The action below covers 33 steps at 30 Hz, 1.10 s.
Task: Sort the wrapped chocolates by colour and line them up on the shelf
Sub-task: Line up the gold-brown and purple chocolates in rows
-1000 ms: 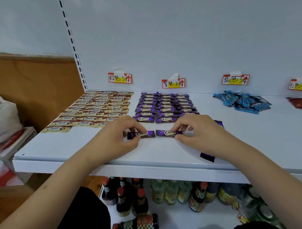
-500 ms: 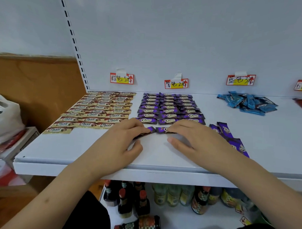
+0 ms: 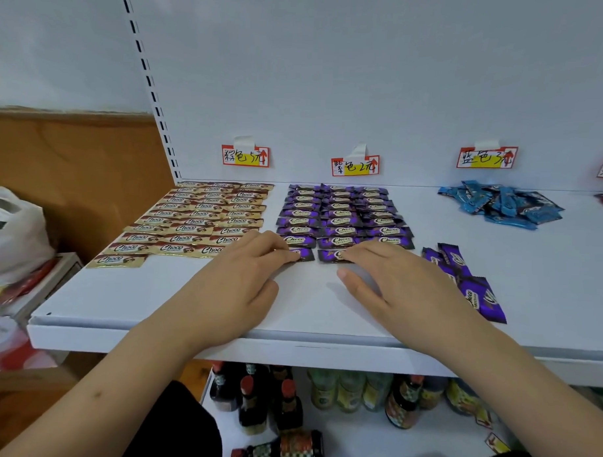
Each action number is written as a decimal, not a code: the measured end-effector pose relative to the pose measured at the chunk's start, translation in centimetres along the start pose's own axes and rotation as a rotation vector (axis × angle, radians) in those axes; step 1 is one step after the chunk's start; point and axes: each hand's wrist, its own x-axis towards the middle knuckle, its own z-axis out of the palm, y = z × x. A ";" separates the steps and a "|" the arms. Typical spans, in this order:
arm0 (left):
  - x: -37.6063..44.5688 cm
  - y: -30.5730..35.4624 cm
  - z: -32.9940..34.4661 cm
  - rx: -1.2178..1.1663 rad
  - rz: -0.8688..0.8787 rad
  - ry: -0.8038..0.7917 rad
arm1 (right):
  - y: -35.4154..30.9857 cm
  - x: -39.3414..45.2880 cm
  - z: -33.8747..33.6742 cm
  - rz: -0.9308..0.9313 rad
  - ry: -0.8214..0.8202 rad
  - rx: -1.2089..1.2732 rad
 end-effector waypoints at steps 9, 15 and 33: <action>-0.2 0.2 0.0 0.031 0.001 -0.001 | 0.0 0.1 -0.2 -0.022 -0.023 -0.031; -0.1 0.4 0.0 0.011 -0.013 0.018 | 0.3 0.2 0.0 -0.019 -0.013 -0.022; 1.5 0.2 0.5 -0.085 -0.087 -0.018 | 0.5 0.9 -0.3 -0.077 -0.140 -0.084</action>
